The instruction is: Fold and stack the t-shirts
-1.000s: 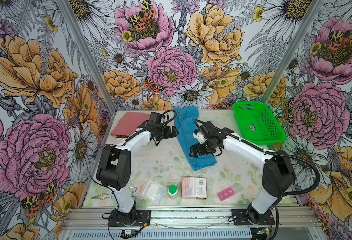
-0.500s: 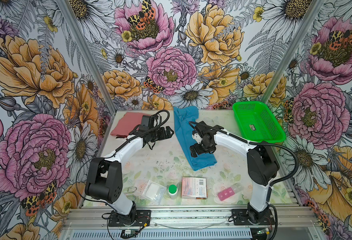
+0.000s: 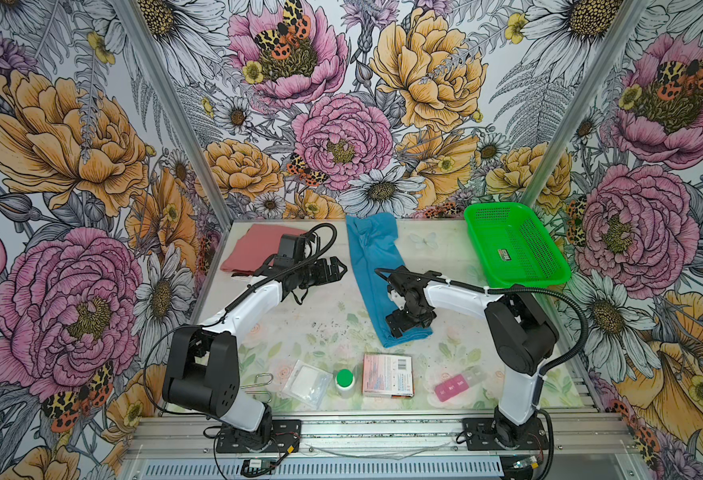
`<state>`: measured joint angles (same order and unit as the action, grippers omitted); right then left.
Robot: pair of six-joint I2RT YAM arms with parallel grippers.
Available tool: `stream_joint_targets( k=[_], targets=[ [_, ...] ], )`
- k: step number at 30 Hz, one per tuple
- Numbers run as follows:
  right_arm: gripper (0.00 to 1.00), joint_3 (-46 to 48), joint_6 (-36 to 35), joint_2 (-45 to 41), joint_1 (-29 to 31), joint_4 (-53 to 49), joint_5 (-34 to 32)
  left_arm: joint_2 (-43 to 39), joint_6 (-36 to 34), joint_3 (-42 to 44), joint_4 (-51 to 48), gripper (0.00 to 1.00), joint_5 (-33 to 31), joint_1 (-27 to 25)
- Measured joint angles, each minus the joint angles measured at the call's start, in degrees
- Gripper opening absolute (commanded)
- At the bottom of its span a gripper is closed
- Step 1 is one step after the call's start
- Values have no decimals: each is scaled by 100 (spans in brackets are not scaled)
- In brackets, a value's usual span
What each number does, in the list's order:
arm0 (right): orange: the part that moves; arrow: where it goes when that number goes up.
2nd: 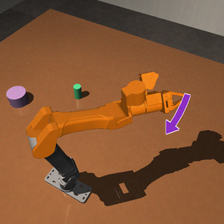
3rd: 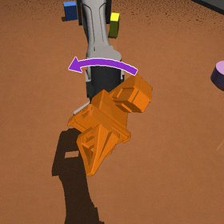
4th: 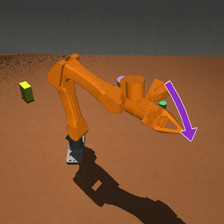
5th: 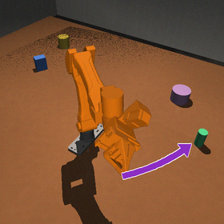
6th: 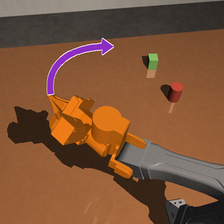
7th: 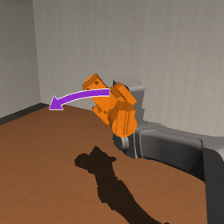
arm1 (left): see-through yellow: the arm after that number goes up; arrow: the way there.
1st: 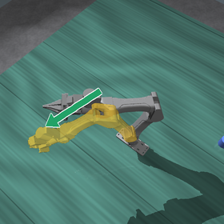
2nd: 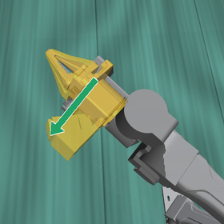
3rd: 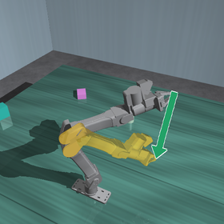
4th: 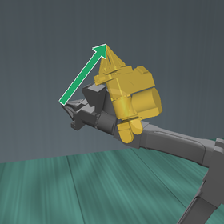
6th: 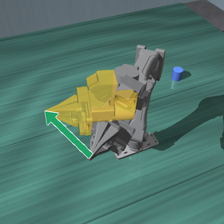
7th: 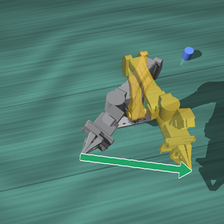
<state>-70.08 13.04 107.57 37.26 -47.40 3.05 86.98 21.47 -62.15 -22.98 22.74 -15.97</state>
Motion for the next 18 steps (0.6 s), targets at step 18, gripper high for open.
stream_joint_targets(
  k=[18],
  targets=[
    [98, -951, 850, 466, 404, 507, 1082, 610, -192, 761, -511, 99, 179, -772]
  ],
)
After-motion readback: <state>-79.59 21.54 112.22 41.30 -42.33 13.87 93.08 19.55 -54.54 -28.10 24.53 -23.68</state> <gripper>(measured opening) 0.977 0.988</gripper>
